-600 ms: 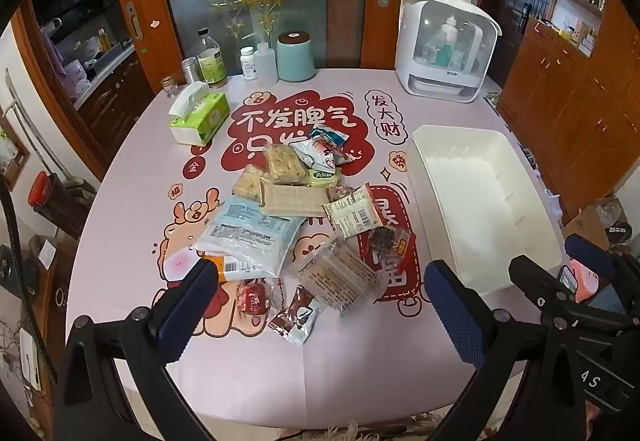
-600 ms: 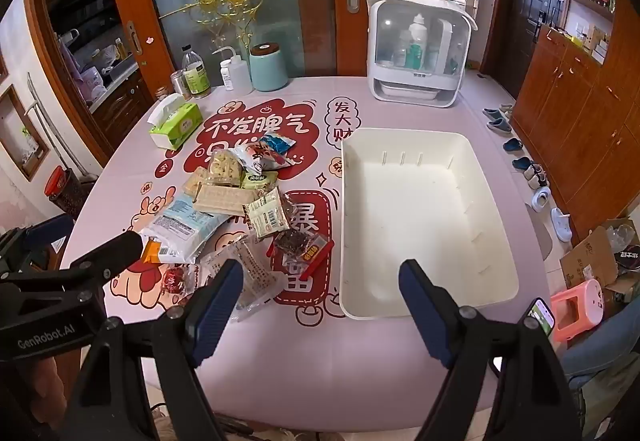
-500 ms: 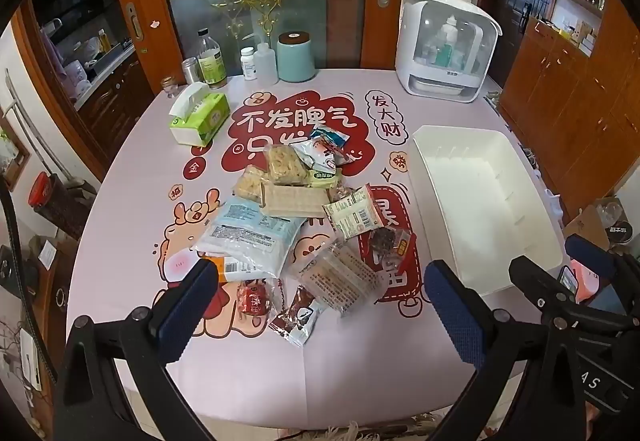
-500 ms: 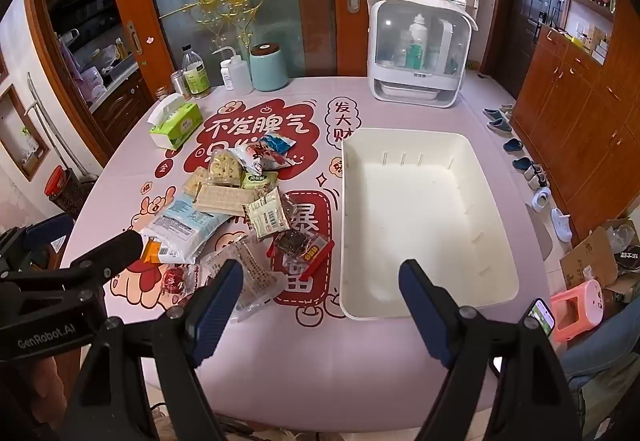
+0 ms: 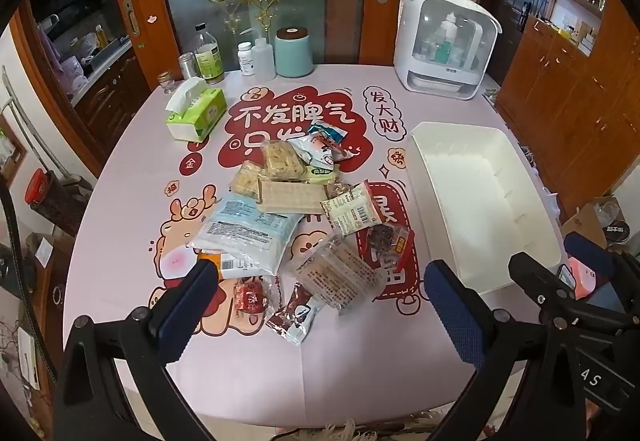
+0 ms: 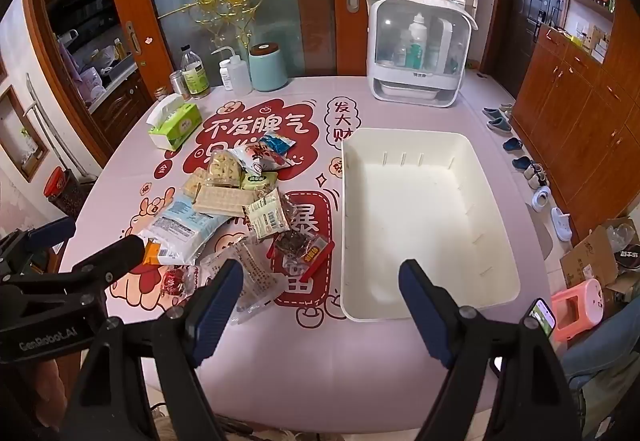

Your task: Organize snacks

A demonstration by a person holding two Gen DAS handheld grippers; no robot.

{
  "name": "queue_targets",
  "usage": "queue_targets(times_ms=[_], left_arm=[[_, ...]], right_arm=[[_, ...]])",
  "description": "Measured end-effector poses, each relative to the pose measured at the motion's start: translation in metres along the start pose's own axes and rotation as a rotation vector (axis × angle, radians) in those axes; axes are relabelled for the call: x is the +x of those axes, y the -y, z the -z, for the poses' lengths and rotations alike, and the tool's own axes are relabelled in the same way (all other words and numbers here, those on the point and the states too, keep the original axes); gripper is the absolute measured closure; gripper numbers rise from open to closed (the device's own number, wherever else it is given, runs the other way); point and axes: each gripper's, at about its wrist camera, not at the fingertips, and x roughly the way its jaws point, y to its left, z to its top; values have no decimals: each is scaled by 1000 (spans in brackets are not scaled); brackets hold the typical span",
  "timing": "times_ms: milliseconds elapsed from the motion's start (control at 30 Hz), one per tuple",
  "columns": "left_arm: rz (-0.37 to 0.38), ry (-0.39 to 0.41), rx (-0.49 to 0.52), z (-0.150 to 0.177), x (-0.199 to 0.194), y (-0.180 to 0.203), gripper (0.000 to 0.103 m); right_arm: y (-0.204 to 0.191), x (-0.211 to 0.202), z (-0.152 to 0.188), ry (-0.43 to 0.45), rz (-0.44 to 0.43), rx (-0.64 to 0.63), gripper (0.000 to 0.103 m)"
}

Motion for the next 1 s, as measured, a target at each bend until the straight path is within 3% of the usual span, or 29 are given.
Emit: queue_targets(times_ms=[1000], left_arm=[[-6, -6, 17, 9, -13, 9, 1]], right_arm=[[10, -7, 6, 2, 14, 18, 22]])
